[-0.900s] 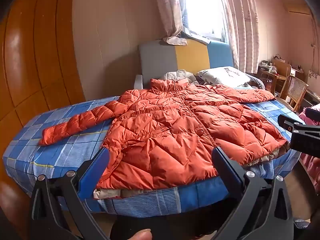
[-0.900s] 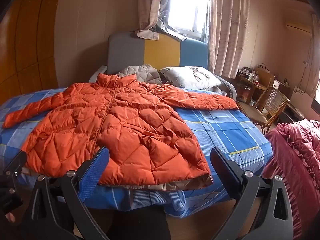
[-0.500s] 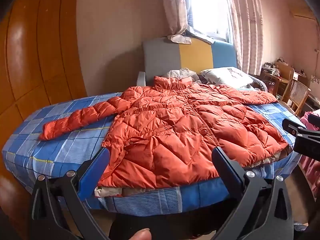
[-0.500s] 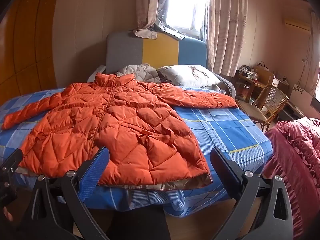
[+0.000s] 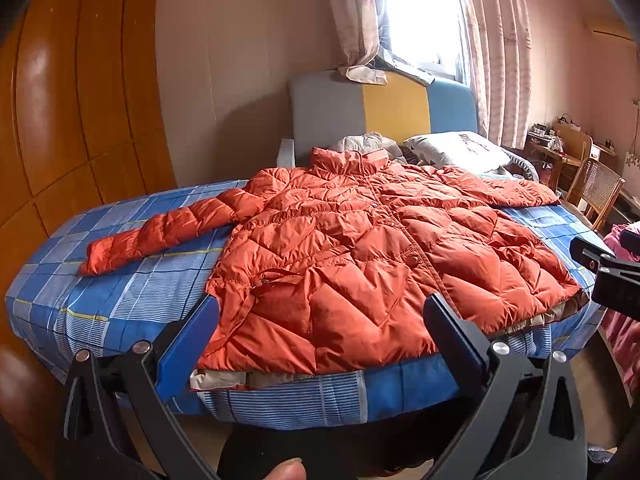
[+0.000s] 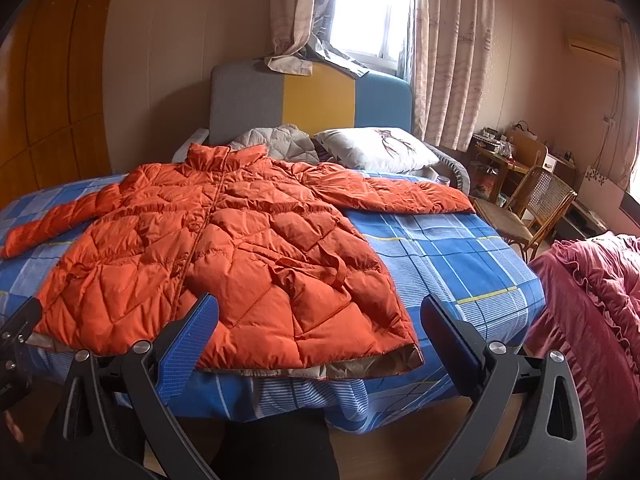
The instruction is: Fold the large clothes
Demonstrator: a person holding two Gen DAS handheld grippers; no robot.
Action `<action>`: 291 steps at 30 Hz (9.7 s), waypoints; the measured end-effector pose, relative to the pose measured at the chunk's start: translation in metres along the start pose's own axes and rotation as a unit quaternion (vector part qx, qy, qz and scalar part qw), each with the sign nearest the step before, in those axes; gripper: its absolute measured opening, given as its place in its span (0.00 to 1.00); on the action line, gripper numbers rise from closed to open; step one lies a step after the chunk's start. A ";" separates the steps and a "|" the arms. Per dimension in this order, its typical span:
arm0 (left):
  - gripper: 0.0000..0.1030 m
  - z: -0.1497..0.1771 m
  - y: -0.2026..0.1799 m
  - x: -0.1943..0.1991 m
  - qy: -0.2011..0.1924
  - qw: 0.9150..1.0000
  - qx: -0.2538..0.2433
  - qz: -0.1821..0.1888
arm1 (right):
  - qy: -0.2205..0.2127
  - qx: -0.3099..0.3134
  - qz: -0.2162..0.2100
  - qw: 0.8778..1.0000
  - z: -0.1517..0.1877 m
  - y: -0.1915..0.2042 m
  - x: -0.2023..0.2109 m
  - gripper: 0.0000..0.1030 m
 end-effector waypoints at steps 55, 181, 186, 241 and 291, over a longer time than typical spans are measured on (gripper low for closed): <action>0.98 0.002 0.009 -0.011 0.026 0.999 0.027 0.011 | 0.011 -0.009 0.006 1.000 0.008 -0.010 -0.012 0.97; 0.98 -0.072 0.104 -0.295 0.162 0.975 0.149 -0.035 | 0.153 -0.038 -0.270 0.950 -0.182 0.140 -0.351 0.01; 0.98 -0.067 0.108 -0.298 0.166 0.972 0.160 -0.038 | 0.168 -0.020 -0.282 0.944 -0.171 0.172 -0.355 0.01; 0.98 -0.086 0.103 -0.269 0.121 0.982 0.139 -0.048 | 0.147 -0.103 -0.128 0.975 -0.127 -0.015 -0.396 0.28; 0.08 -0.107 0.015 -0.391 0.199 0.965 0.138 0.103 | 0.133 -0.023 -0.099 0.986 -0.116 -0.020 -0.410 0.28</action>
Point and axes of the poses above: each gripper's, at about its wrist camera, not at the fingertips, and x roughly against the way its jaws point, y to its left, z to its underside, the point moved 2 cm from there along -x, roughly the way its jaws point, and after that the axes turned 3 degrees about x, right-handed, at the moved point
